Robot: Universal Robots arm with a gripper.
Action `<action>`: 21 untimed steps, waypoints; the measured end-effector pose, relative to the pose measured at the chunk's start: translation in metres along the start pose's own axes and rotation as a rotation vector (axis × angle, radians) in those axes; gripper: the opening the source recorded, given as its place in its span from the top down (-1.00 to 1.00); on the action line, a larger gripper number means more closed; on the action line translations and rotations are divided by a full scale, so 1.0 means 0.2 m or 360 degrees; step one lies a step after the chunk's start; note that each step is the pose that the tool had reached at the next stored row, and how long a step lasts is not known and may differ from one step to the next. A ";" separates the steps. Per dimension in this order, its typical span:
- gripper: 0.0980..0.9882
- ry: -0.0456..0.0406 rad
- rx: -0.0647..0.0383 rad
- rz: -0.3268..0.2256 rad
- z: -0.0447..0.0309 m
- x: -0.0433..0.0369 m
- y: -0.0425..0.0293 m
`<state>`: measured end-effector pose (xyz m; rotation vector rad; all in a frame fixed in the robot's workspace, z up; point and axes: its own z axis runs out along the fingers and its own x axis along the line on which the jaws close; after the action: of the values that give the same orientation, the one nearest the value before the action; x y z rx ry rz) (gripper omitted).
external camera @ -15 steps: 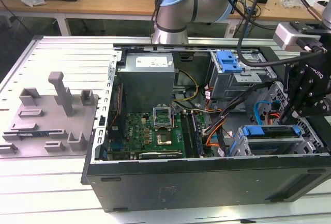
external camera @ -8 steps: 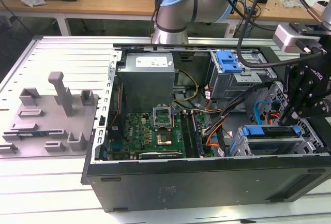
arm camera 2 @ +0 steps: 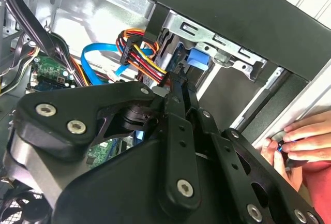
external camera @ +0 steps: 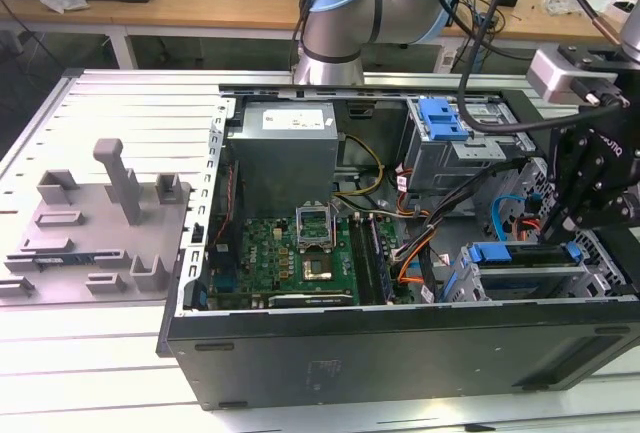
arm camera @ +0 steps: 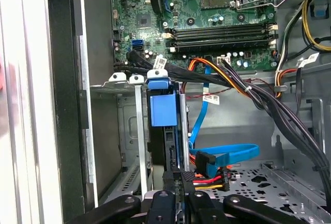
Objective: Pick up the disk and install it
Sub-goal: 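Insert the first disk wire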
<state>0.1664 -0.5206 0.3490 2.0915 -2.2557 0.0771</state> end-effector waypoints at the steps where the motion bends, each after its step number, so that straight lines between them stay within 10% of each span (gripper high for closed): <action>1: 0.85 0.0000 0.0000 0.0000 0.002 0.000 0.000; 13: 0.82 -0.0001 0.0000 0.0000 0.060 -0.004 -0.001; 16: 0.41 0.0000 0.0000 0.0000 0.003 0.001 -0.001; 18: 0.41 0.0000 0.0000 0.0000 -0.077 0.004 0.000; 21: 0.41 0.0008 0.0001 0.0000 -0.087 0.003 0.000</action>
<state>0.1667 -0.5197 0.3664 2.0890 -2.2529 0.0830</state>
